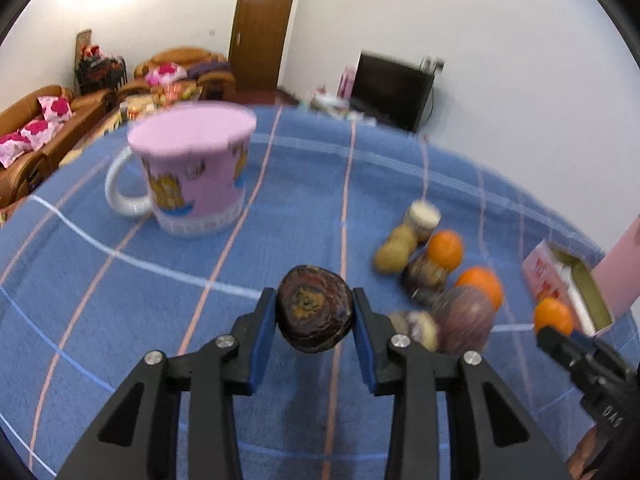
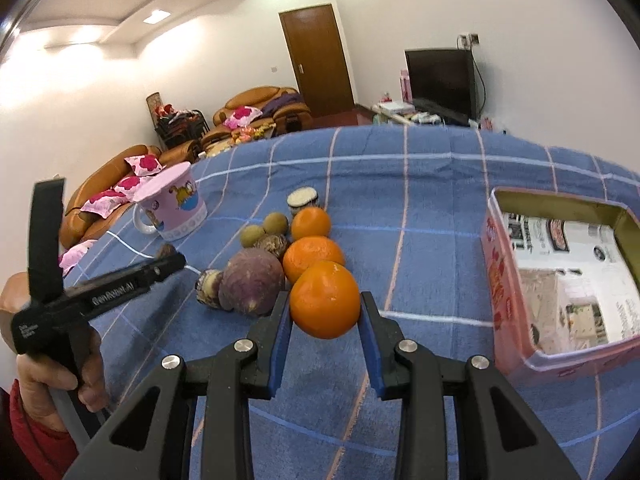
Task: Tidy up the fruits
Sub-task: 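Carry the orange and dark fruit in both grippers over the tin box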
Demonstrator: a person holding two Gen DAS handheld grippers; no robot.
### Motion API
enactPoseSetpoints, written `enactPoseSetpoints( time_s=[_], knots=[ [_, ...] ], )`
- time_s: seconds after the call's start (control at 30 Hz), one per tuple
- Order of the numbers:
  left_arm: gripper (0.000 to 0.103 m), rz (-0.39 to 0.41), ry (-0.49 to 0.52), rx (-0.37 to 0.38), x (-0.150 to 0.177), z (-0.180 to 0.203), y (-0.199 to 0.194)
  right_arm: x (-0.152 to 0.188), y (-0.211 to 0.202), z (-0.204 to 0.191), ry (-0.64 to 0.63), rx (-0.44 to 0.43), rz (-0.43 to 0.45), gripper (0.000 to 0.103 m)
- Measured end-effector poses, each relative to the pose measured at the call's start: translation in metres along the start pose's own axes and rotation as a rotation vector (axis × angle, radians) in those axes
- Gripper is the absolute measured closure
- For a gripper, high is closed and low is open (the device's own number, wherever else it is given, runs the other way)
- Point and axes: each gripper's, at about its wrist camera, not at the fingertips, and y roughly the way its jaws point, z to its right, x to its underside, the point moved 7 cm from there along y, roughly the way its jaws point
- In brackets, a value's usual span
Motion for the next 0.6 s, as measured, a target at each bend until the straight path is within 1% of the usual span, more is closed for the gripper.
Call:
enactPoseSetpoints(
  time_s=[0.13, 0.27, 0.43, 0.6],
  knots=[
    [0.065, 0.105, 0.012, -0.010, -0.010, 0.004, -0.015, -0.006, -0.010, -0.001, -0.040, 0.046, 0.054, 0.068],
    [0.065, 0.192, 0.042, -0.039, -0.016, 0.012, -0.027, -0.013, -0.020, 0.002, -0.081, 0.103, 0.107, 0.068],
    [0.065, 0.206, 0.034, -0.032, -0.013, 0.025, -0.029, -0.019, -0.037, 0.016, -0.094, 0.139, 0.169, 0.068],
    [0.065, 0.241, 0.080, -0.022, -0.006, 0.056, -0.037, -0.017, -0.053, 0.042, -0.086, 0.162, 0.187, 0.068]
  ],
)
